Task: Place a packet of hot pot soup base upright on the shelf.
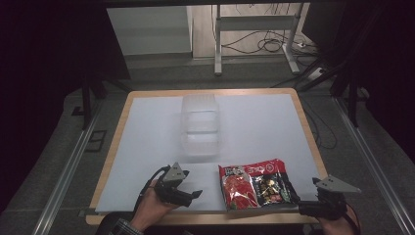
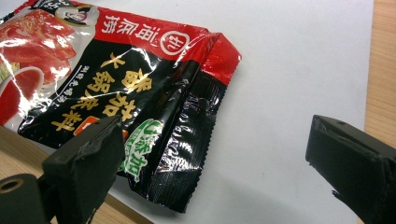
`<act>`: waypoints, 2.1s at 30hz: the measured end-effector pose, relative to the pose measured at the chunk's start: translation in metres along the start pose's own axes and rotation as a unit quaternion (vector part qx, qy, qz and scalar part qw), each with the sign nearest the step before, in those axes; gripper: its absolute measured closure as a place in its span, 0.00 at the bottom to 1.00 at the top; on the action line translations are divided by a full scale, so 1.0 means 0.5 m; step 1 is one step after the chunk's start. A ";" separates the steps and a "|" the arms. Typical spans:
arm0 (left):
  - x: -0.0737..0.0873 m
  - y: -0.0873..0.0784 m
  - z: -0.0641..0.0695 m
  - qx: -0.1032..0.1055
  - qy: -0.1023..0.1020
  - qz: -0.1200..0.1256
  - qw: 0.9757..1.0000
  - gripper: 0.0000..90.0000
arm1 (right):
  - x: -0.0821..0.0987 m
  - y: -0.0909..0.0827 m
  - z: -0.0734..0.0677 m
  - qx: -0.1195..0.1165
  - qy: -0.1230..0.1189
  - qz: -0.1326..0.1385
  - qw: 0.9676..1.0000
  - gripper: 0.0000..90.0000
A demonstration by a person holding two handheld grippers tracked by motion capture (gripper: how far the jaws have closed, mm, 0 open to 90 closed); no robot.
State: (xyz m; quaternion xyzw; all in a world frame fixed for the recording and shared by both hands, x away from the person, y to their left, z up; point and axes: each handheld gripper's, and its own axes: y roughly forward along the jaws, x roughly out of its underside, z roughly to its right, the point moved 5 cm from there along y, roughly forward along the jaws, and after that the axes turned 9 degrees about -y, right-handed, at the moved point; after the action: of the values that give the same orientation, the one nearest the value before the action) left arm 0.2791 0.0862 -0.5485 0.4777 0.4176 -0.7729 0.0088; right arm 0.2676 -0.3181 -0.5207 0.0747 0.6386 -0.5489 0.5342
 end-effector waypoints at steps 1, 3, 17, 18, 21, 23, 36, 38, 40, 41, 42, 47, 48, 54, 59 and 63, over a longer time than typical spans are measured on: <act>-0.002 0.002 0.002 0.001 0.003 -0.001 1.000 0.21 | 0.000 0.000 0.000 0.000 0.000 0.000 1.000 0.05; -0.006 0.007 0.007 0.002 0.010 -0.001 1.000 0.22 | 0.000 0.000 0.001 0.000 -0.001 0.000 1.000 0.05; -0.047 0.037 0.037 0.040 0.028 0.015 0.999 0.43 | 0.002 -0.001 0.002 -0.001 0.000 -0.003 1.000 0.05; -0.050 0.039 0.039 0.042 0.031 0.016 0.999 0.45 | 0.002 0.000 0.002 -0.001 -0.001 -0.004 1.000 0.05; -0.058 0.044 0.045 0.049 0.037 0.019 0.998 0.51 | 0.003 0.001 0.002 -0.001 -0.002 -0.006 1.000 0.05; -0.063 0.049 0.049 0.052 0.042 0.021 0.998 0.56 | 0.003 0.001 0.001 -0.003 -0.001 -0.005 1.000 0.05; -0.090 0.096 0.078 0.079 0.071 0.022 0.994 0.91 | 0.005 0.002 0.001 -0.006 -0.002 -0.011 1.000 0.05; -0.091 0.103 0.082 0.082 0.076 0.019 0.994 0.96 | 0.005 0.002 0.000 -0.006 -0.003 -0.012 1.000 0.05; -0.092 0.111 0.088 0.086 0.077 0.017 0.993 0.99 | 0.005 0.002 0.000 -0.007 -0.002 -0.012 1.000 0.05; -0.092 0.114 0.090 0.088 0.081 0.014 0.993 0.99 | 0.006 0.002 0.000 -0.007 -0.002 -0.012 1.000 0.05; -0.092 0.117 0.093 0.091 0.079 0.014 0.993 1.00 | 0.006 0.002 0.000 -0.006 -0.002 -0.013 1.000 0.05; -0.083 0.131 0.104 0.091 0.085 0.006 0.992 1.00 | 0.007 0.003 0.001 -0.007 -0.002 -0.015 1.000 0.05; -0.081 0.133 0.103 0.091 0.084 0.007 0.992 1.00 | 0.007 0.003 0.001 -0.007 -0.003 -0.015 1.000 0.05; -0.070 0.140 0.095 0.094 0.088 0.000 0.992 1.00 | 0.008 0.001 0.002 -0.006 -0.003 -0.015 1.000 0.05; -0.065 0.141 0.094 0.092 0.095 0.002 0.991 1.00 | 0.008 -0.001 0.003 -0.006 -0.003 -0.015 1.000 0.05; -0.062 0.141 0.098 0.082 0.104 0.002 0.991 1.00 | 0.009 -0.004 0.005 -0.003 -0.002 -0.016 1.000 0.05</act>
State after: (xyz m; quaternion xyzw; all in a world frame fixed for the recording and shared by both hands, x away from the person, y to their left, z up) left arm 0.2890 -0.0037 -0.5609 0.5553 0.3507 -0.7507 -0.0719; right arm 0.2659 -0.3233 -0.5223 0.0616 0.6405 -0.5553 0.5269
